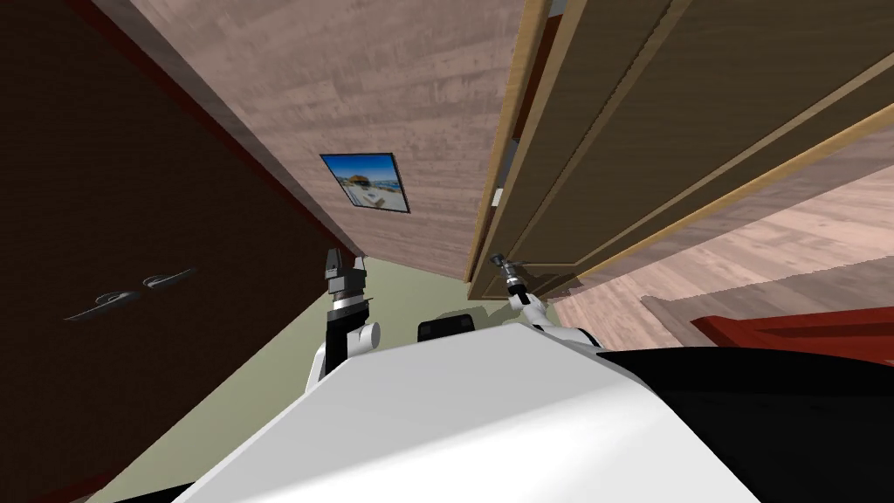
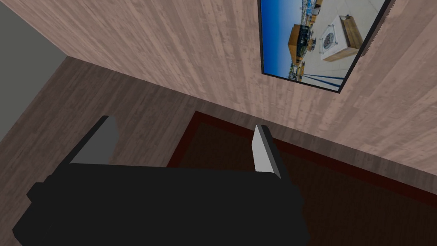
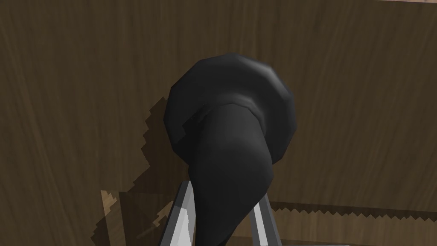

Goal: Pull the door open

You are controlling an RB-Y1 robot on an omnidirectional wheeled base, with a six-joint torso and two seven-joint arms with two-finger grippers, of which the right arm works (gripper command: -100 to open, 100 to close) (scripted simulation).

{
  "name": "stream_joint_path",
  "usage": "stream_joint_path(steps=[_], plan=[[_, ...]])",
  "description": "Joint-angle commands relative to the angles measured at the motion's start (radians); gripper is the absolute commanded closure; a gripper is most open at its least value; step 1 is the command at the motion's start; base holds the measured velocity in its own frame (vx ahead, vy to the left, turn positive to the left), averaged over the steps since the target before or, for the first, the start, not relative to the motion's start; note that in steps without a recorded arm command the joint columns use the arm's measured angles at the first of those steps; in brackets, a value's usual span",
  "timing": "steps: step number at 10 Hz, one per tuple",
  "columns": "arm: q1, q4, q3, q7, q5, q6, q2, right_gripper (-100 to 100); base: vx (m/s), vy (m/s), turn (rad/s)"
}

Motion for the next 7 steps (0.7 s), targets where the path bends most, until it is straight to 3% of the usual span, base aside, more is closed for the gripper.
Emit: stream_joint_path(steps=[1,7], plan=[[0.000,0.000,0.000,0.000,0.000,0.000,0.000,100,-0.098,-0.033,0.034],[0.051,-0.010,0.060,-0.097,0.050,-0.083,-0.051,100,-0.221,-0.071,0.110]])
